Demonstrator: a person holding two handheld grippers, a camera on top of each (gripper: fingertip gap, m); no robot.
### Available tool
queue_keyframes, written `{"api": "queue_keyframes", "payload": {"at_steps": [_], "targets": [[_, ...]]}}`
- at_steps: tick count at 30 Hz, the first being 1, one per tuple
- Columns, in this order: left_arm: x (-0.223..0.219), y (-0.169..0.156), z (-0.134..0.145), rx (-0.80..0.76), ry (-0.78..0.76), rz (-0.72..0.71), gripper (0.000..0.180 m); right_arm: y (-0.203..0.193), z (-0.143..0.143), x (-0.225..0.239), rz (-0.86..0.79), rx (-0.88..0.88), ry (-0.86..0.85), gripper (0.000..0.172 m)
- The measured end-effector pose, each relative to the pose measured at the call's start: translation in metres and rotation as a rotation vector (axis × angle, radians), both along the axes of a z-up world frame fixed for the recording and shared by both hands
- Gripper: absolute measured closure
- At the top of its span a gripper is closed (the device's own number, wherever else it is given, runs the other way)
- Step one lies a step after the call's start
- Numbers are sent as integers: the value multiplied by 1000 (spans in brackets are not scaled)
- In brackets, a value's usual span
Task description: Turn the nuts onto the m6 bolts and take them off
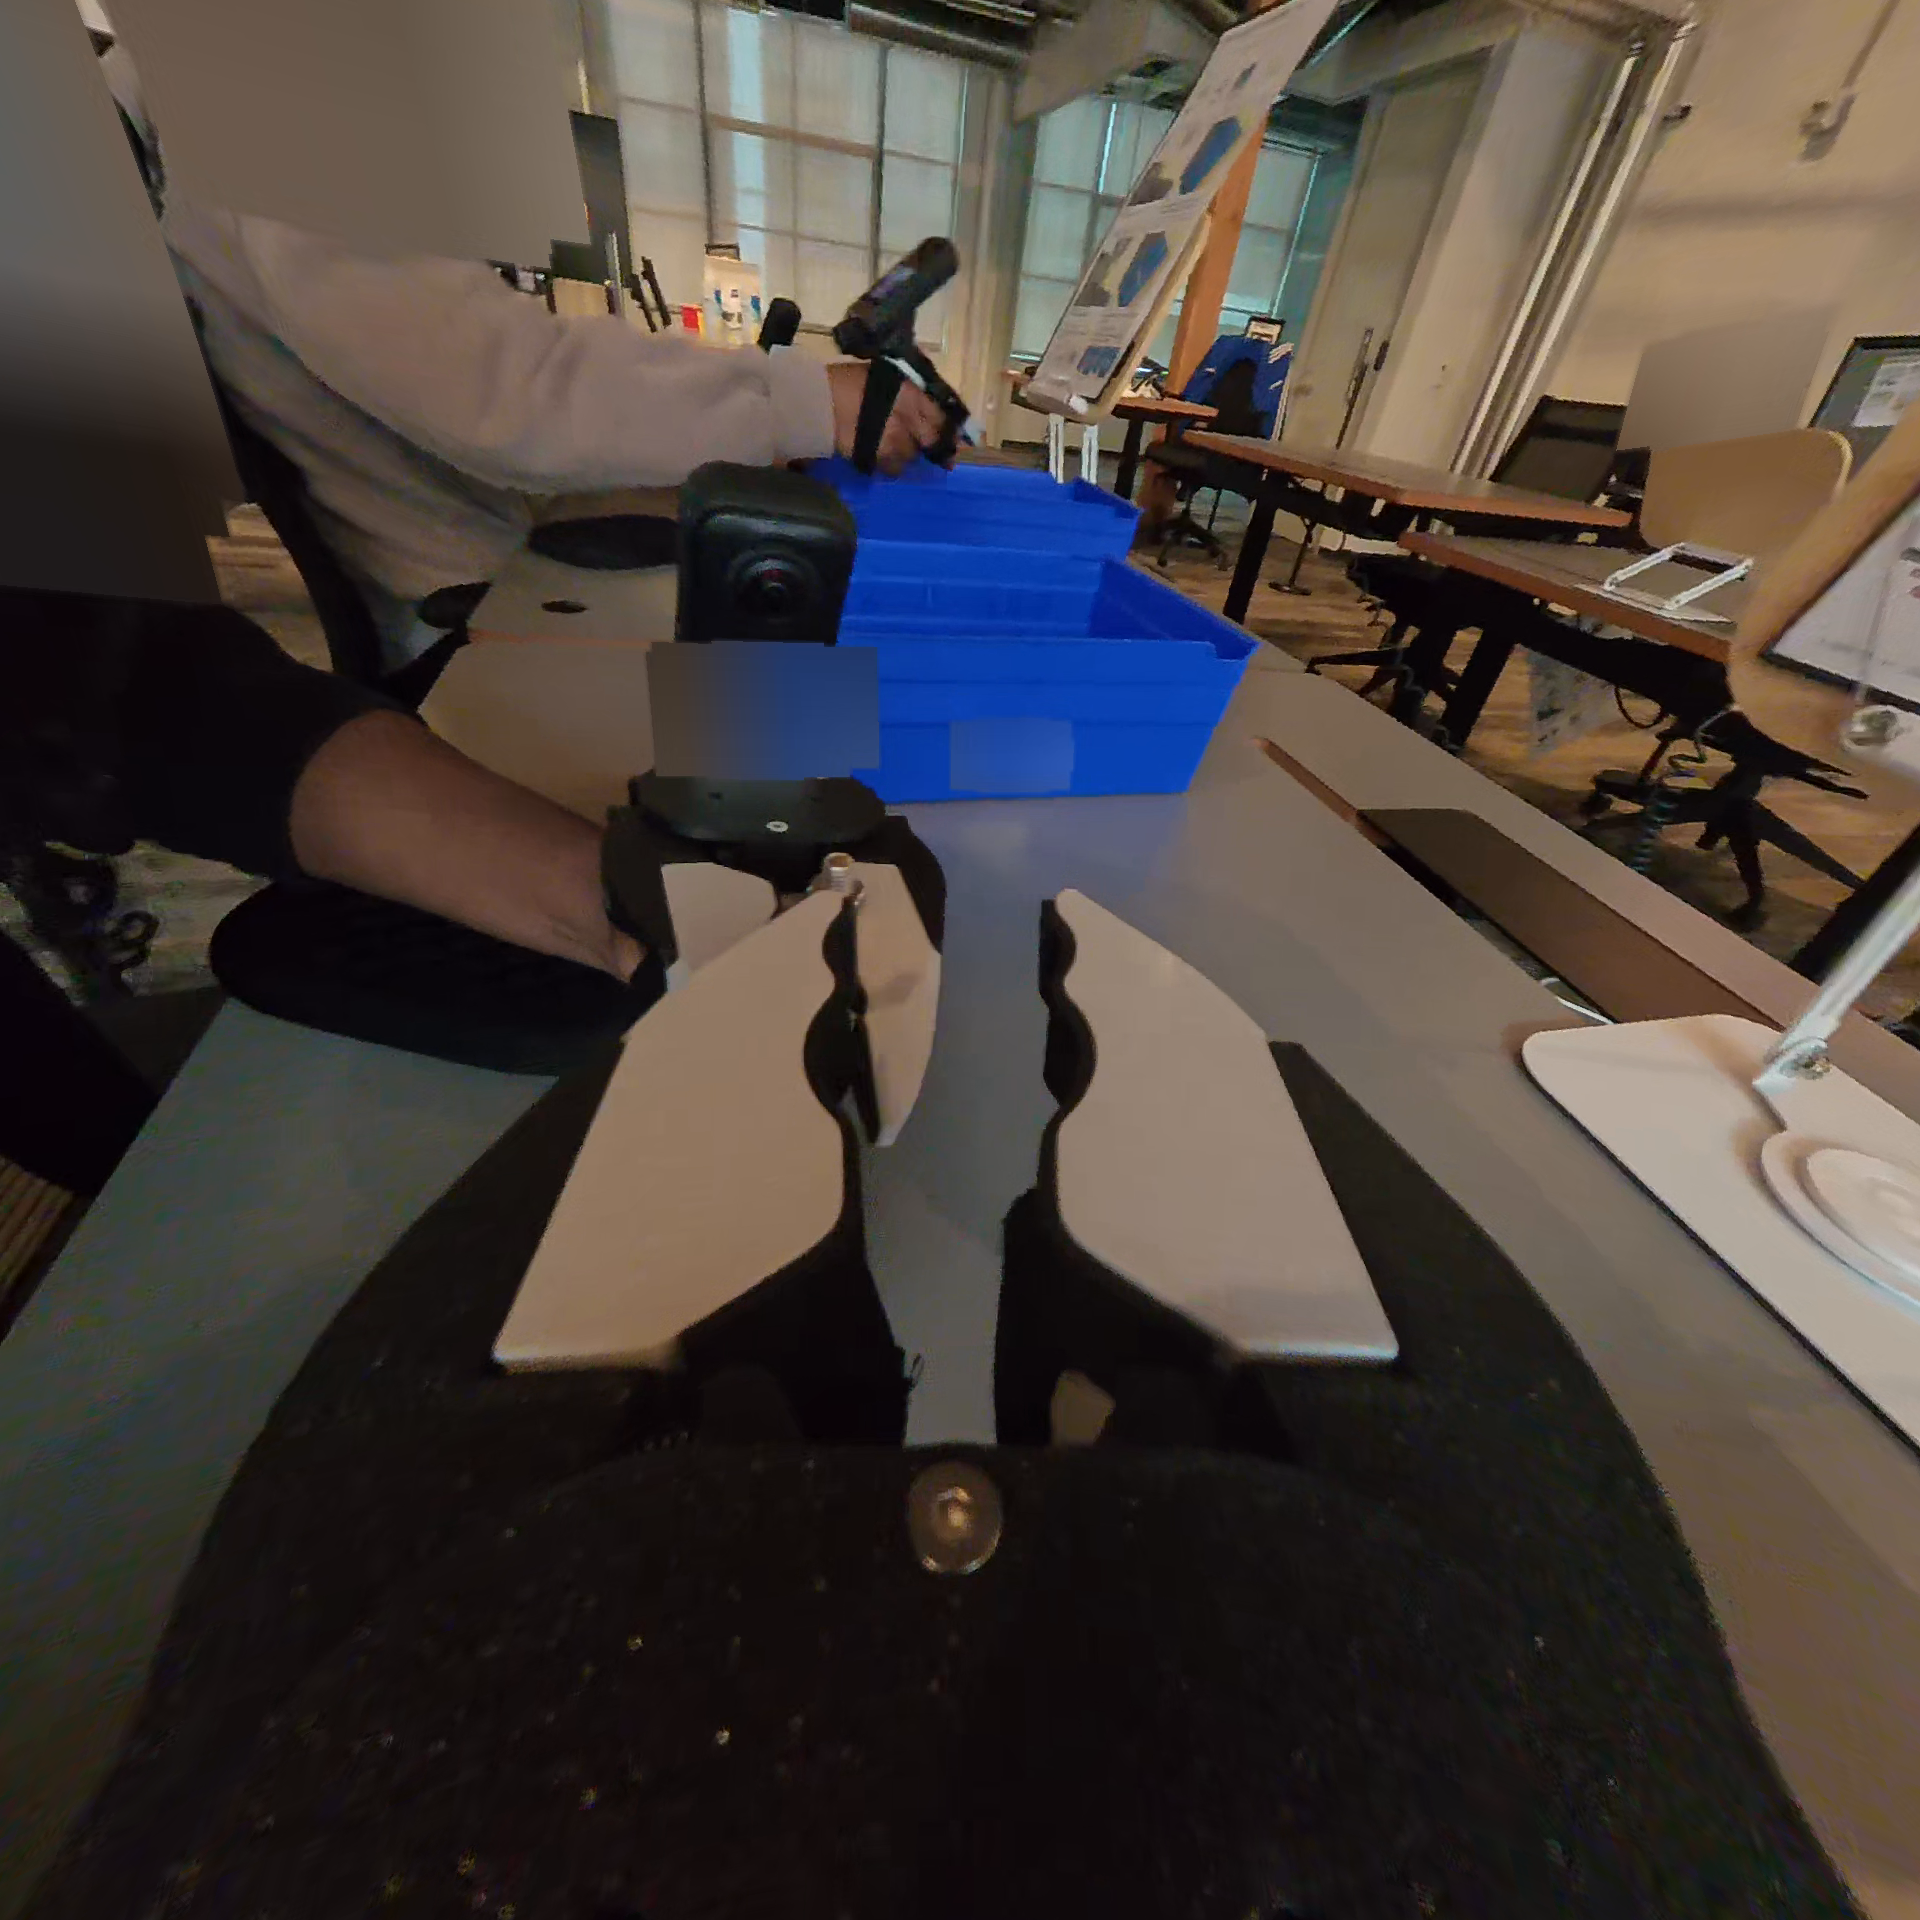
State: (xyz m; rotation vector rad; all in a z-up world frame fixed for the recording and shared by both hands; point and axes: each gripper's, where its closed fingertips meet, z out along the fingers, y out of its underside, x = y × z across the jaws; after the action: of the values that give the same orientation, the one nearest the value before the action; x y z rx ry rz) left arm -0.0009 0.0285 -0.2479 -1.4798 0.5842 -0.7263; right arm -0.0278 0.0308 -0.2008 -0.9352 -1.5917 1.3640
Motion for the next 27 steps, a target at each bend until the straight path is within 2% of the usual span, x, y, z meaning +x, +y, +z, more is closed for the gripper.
{"api": "queue_keyframes", "payload": {"at_steps": [4,6,7,8,10,12,15,17,22,23,25,27], "targets": [[0,0,0,0,0,0,173,-9,-5,-3,20,12,-25,125],[0,-1,0,4,4,-1,173,-4,-4,-3,-3,13,-16,134],[0,-1,0,6,0,-2,173,1,-3,-3,-21,9,-11,146],[0,-1,1,6,-2,-2,173,5,-2,-2,-31,3,-3,150],[0,0,0,5,0,0,173,6,0,0,-25,-13,3,150],[0,0,0,5,0,3,173,-1,0,0,-3,-5,2,142],[0,0,0,4,2,5,173,-11,-4,-3,26,-4,-22,121],[0,0,0,4,3,4,173,-10,-5,-5,13,-11,-22,117],[-1,0,1,4,-4,4,173,10,1,-1,-45,-21,4,146],[0,0,1,3,-2,5,173,11,4,0,-43,-33,15,148],[0,0,1,4,-1,5,173,3,4,0,-12,-40,13,142],[0,0,0,4,1,6,173,-7,-2,-2,12,-14,-13,128]]}}
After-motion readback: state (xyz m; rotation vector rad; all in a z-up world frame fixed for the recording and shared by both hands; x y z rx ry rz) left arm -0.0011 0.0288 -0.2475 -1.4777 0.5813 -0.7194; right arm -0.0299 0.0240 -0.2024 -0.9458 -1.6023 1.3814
